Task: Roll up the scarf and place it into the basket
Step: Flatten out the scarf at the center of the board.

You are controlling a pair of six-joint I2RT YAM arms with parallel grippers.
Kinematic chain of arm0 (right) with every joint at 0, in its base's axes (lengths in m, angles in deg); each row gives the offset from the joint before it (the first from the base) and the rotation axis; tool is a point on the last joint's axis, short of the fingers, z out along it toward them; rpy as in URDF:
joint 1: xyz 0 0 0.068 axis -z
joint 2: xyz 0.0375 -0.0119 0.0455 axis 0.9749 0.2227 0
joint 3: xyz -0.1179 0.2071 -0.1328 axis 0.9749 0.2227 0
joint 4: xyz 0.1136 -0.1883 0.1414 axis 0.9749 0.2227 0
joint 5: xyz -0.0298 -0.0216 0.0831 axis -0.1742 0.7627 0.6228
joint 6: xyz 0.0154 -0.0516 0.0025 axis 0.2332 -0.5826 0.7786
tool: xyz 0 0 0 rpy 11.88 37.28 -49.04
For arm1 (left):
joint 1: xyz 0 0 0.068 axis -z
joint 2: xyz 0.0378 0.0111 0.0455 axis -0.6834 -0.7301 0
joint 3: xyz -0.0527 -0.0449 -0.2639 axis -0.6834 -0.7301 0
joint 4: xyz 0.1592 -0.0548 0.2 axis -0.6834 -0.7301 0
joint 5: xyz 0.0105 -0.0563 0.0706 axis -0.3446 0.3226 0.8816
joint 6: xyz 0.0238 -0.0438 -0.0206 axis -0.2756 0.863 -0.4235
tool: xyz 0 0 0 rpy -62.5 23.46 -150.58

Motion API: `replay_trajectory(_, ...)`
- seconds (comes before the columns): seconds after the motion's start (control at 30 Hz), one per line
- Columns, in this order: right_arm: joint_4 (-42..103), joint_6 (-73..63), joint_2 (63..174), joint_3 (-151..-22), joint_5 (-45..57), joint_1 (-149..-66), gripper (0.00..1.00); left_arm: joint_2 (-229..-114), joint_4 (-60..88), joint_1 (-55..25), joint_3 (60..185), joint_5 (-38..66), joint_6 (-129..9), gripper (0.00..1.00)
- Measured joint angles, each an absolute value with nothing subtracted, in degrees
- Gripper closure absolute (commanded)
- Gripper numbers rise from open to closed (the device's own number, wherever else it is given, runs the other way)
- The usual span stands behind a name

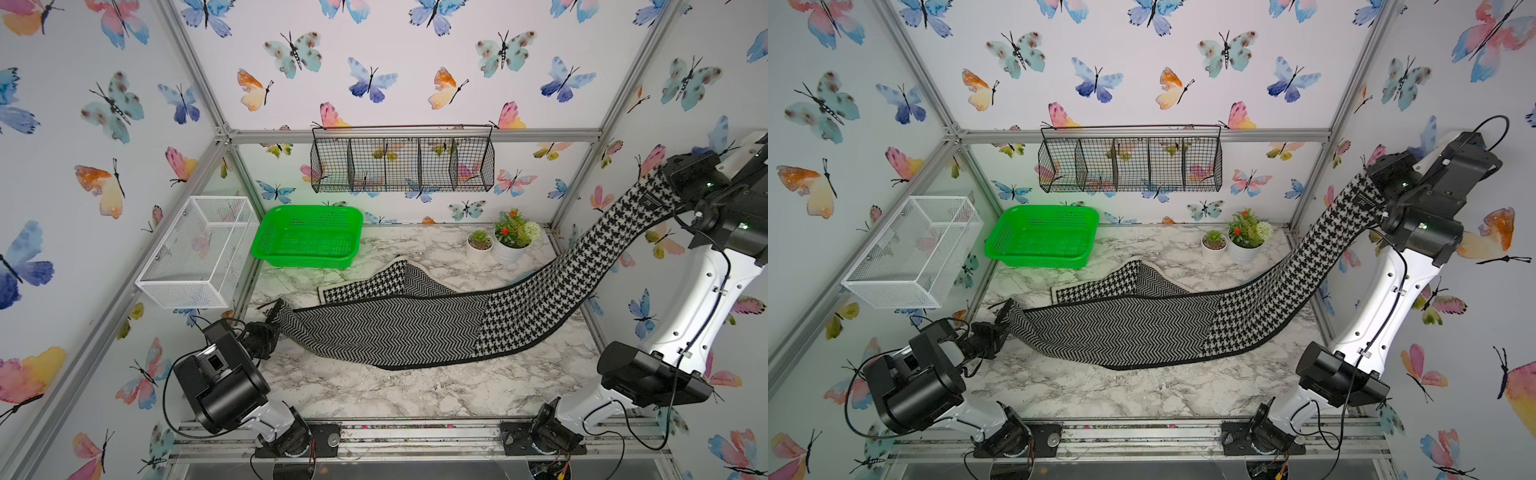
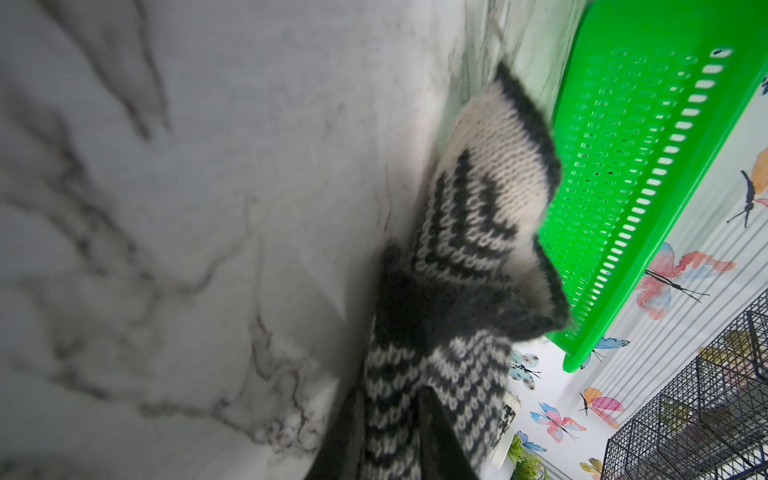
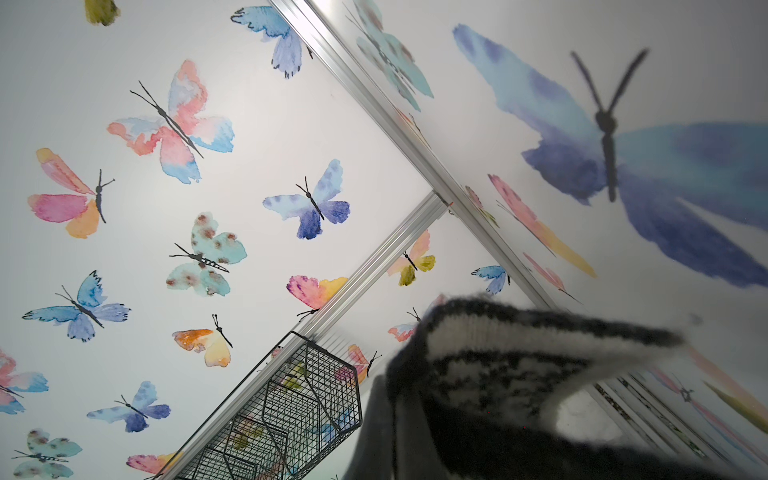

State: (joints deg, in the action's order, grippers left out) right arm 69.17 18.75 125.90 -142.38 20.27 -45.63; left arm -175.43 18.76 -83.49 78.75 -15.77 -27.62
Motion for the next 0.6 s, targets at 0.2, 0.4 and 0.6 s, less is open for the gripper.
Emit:
replay_trajectory(0.2,69.2,18.7,125.9,-142.3,20.3,-45.7,0.97,-173.3,16.9,-83.5,78.9,-15.5,-28.6,0.92)
replay_trajectory(0.4,69.1,18.7,125.9,-142.1,20.3,-45.7,0.99,-172.8,15.8,-83.5,79.0,-15.4,-29.5,1.0)
replay_trajectory(0.6,69.1,18.7,125.9,-142.0,20.2,-45.7,0.99,-169.9,13.4,-83.5,79.1,-15.5,-29.9,1.0)
